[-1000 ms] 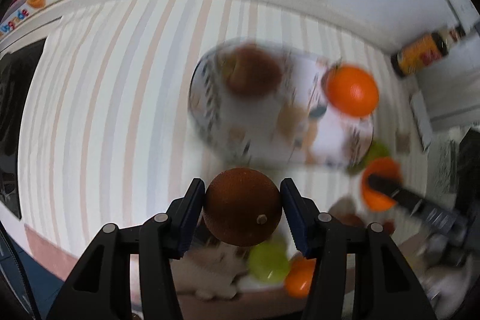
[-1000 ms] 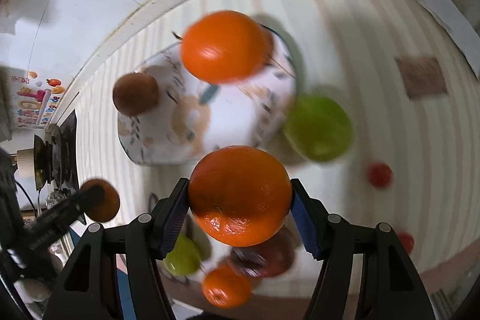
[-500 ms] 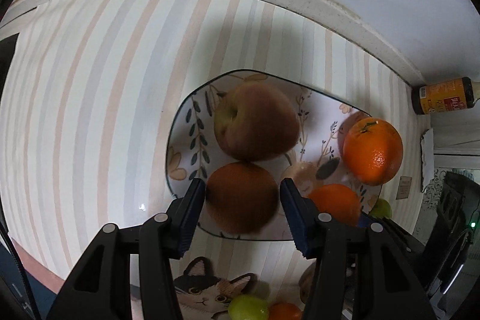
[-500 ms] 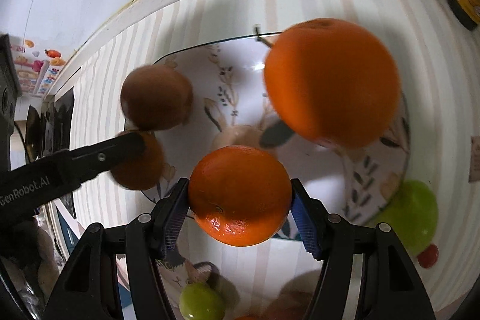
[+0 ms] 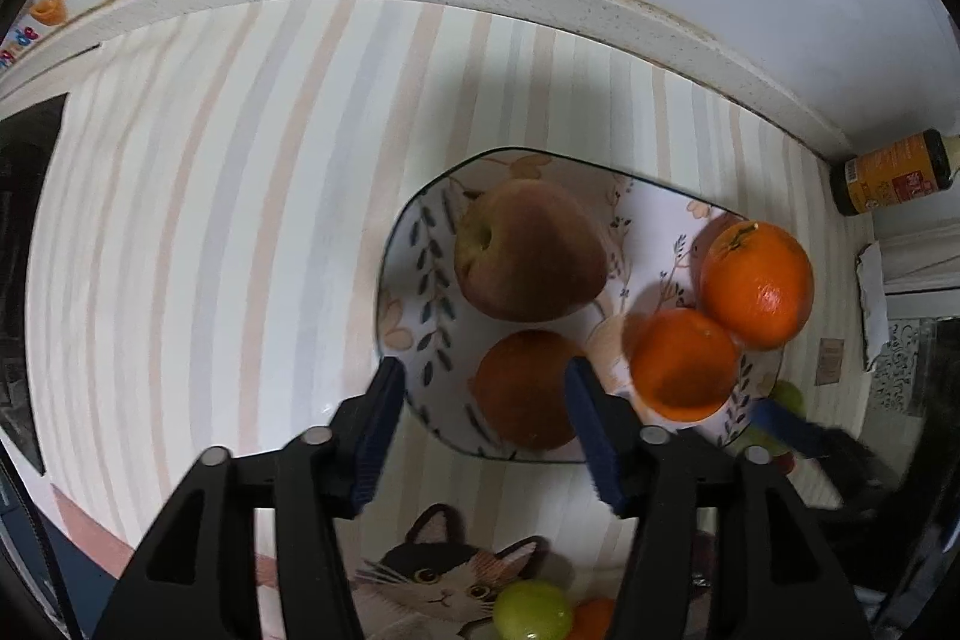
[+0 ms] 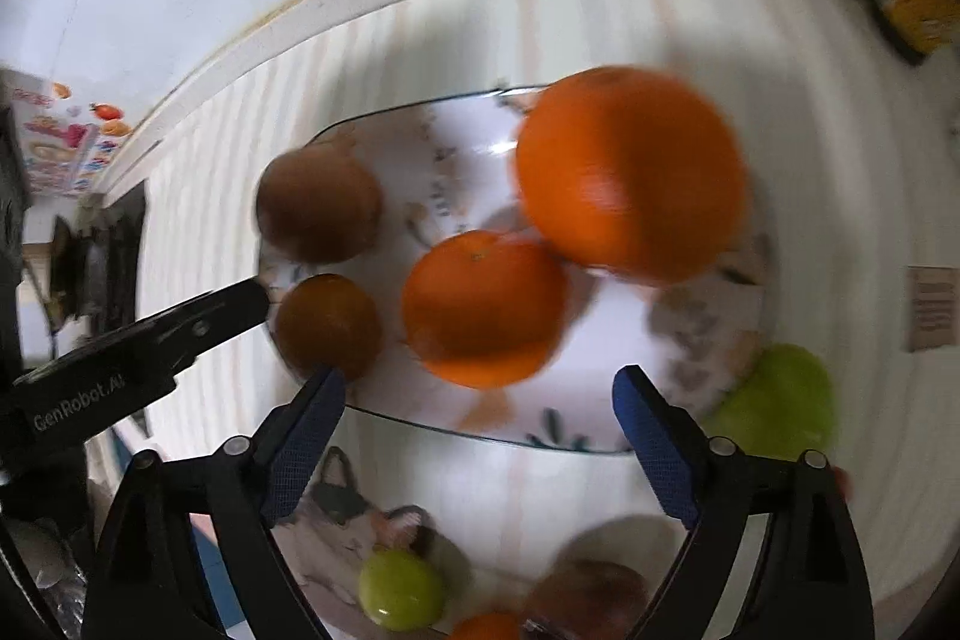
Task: Organize fruits
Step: 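Carry the brown fruit and tangerine onto the plate and open both tools, then grasp the dark red apple with the right tool while the left tool grasps a green apple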
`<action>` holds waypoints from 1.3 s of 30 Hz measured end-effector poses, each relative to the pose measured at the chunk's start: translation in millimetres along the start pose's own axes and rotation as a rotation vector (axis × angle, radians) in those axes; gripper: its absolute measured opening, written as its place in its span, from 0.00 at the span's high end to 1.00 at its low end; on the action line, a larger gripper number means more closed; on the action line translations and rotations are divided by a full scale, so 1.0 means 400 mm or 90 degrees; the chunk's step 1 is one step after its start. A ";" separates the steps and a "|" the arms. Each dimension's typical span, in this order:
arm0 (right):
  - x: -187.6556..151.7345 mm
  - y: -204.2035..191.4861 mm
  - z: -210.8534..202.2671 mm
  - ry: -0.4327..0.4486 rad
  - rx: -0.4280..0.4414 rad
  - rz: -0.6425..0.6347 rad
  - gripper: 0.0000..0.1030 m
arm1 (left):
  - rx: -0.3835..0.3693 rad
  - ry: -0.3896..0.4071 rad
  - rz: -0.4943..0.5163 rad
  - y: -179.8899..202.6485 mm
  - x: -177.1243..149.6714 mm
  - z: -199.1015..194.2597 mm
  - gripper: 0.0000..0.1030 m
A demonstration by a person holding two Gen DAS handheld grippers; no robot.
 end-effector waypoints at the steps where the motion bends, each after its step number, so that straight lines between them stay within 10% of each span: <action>1: -0.003 0.012 -0.016 0.005 -0.022 -0.001 0.09 | 0.004 0.004 0.003 -0.002 -0.002 -0.004 0.29; 3: -0.011 0.032 -0.044 0.011 -0.070 -0.007 0.08 | 0.024 0.021 0.013 -0.011 -0.015 -0.016 0.14; 8: -0.035 0.073 -0.102 0.024 -0.137 -0.016 0.04 | 0.039 0.051 0.020 -0.023 -0.054 -0.047 0.13; 39: -0.332 -0.091 -0.566 0.238 -0.178 -0.055 0.04 | 0.025 0.286 0.069 -0.028 -0.371 -0.486 0.13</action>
Point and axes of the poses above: each gripper's, at about its wrist camera, not at the fingertips, and z roughly the way its jaws point, y to its right, x to its top, the point moved 8 cm from there along z, roughly the way its jaws point, and after that the axes turned 9 degrees about -z, right-handed, at the moved point
